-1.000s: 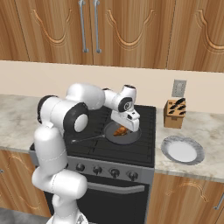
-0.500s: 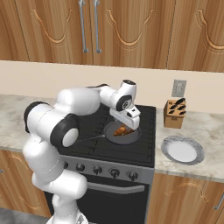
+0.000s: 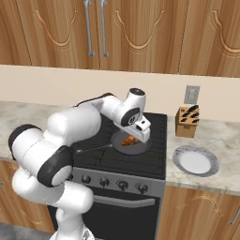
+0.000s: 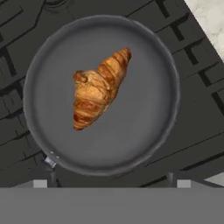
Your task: Pick the croissant and place it on the pan. Then turn on the stove to warm the croissant.
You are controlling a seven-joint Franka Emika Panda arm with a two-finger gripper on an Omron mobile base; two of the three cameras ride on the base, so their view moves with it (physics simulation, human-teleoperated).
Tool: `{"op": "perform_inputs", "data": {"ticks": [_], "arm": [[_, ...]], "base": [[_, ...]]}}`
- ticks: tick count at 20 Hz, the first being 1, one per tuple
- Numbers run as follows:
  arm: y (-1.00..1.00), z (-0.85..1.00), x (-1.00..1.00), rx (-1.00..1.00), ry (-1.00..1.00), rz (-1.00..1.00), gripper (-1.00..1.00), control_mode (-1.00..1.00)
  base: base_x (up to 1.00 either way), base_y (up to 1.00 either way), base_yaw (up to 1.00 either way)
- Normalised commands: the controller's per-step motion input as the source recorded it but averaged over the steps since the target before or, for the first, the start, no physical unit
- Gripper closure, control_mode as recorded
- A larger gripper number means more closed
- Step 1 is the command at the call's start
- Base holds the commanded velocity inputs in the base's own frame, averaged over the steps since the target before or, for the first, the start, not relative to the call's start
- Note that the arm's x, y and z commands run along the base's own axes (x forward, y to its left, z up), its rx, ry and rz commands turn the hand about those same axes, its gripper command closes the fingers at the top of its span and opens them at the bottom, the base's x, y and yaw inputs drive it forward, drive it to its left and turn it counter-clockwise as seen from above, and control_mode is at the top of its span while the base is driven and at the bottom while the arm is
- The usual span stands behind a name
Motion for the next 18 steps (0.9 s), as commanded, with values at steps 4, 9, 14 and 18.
{"op": "perform_inputs", "data": {"ticks": [4,9,14,18], "arm": [[-0.14,0.02,-0.46,0.0,-0.2,0.21,-1.0,-1.0],[-0.1,0.03,-0.31,0.0,-0.2,0.24,-1.0,-1.0],[-0.16,0.13,-0.27,0.0,-0.17,0.23,-1.0,-1.0],[-0.22,0.09,-0.32,0.0,-0.14,0.21,-1.0,-1.0]], "base": [[0.0,0.0,0.0],[0.0,0.0,0.0],[0.0,0.0,0.0],[0.0,0.0,0.0]]}}
